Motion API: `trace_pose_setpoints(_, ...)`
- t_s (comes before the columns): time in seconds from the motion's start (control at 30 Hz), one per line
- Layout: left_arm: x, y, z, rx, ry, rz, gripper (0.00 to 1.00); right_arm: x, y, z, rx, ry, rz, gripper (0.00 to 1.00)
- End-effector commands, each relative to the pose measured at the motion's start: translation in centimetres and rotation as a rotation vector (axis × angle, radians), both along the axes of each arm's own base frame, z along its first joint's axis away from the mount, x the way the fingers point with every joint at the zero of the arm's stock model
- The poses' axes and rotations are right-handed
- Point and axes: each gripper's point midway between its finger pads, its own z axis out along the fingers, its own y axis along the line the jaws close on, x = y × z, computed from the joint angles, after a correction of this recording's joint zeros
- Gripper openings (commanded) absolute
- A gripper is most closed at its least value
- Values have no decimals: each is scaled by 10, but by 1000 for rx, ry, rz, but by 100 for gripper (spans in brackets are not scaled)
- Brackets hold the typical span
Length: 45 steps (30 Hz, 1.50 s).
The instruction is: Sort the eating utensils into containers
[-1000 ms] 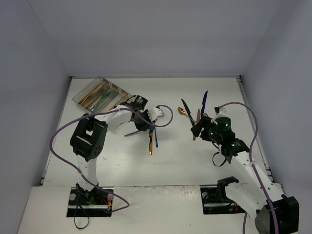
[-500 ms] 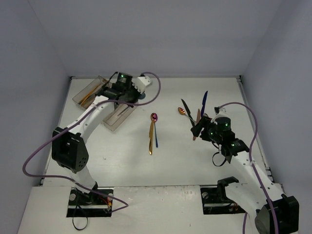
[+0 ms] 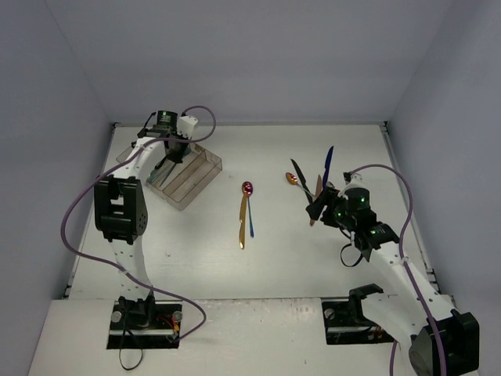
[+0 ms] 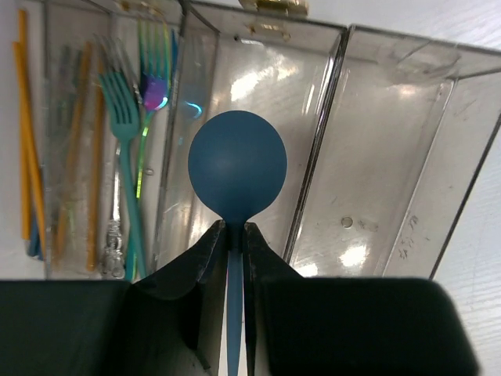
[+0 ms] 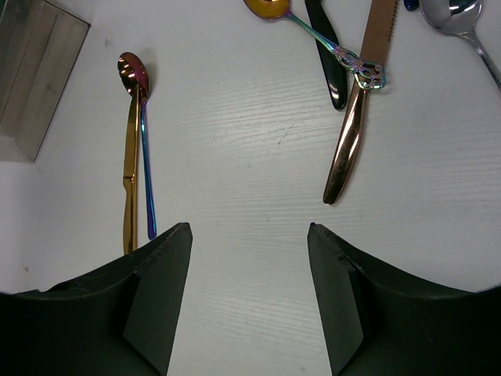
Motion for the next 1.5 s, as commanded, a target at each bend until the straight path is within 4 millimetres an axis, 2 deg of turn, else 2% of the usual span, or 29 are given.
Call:
trace_pose_setpoints(0.0, 27, 8, 33, -7, -130, 6, 0, 10, -1, 8, 1, -37, -12, 58)
trace_pose_setpoints(0.07, 29, 14, 26, 6, -135, 1, 1, 10, -1, 8, -1, -36, -11, 58)
trace_pose_setpoints(0.23, 28, 6, 34, -14, -167, -27, 26, 10, -2, 6, -2, -32, -17, 58)
trace_pose_setpoints(0.33, 22, -2, 47, -34, -197, -19, 36, 10, -2, 5, -3, -27, -18, 58)
trace_pose_setpoints(0.37, 20, -6, 52, -39, -208, -11, 42, 11, -2, 4, -5, -26, -17, 58)
trace_pose_setpoints(0.43, 13, -16, 71, -67, -241, 38, 48, 12, -3, 6, -8, -29, -21, 58)
trace_pose_setpoints(0.53, -3, -47, 89, -118, -285, 109, 48, 13, -4, 6, -11, -33, -31, 58)
trace_pose_setpoints(0.57, -5, -52, 101, -160, -312, 139, 48, 13, -5, 7, -11, -35, -34, 58)
trace_pose_setpoints(0.63, -28, -87, 110, -252, -332, 218, 48, 13, -5, 7, -10, -36, -37, 58)
trace_pose_setpoints(0.67, -41, -108, 108, -284, -322, 233, 48, 13, -5, 7, -9, -34, -38, 58)
trace_pose_setpoints(0.73, -61, -136, 109, -324, -316, 246, 48, 12, -5, 7, -6, -33, -39, 58)
trace_pose_setpoints(0.8, -80, -159, 102, -346, -293, 254, 48, 12, -5, 6, -5, -33, -41, 58)
trace_pose_setpoints(0.9, -106, -198, 80, -395, -222, 259, 48, 11, -5, 7, -3, -38, -42, 58)
trace_pose_setpoints(0.97, -112, -207, 71, -392, -200, 261, 48, 11, -6, 7, -3, -39, -43, 58)
trace_pose_setpoints(1.03, -120, -222, 54, -380, -165, 271, 47, 10, -6, 8, -1, -43, -42, 58)
trace_pose_setpoints(1.17, -125, -234, 26, -343, -101, 292, 44, 8, -6, 8, 2, -49, -43, 59)
trace_pose_setpoints(1.33, -131, -250, 2, -335, -45, 291, 35, 6, -7, 7, 1, -52, -44, 59)
trace_pose_setpoints(1.47, -135, -255, -20, -309, -2, 295, 29, 6, -7, 5, -3, -45, -43, 59)
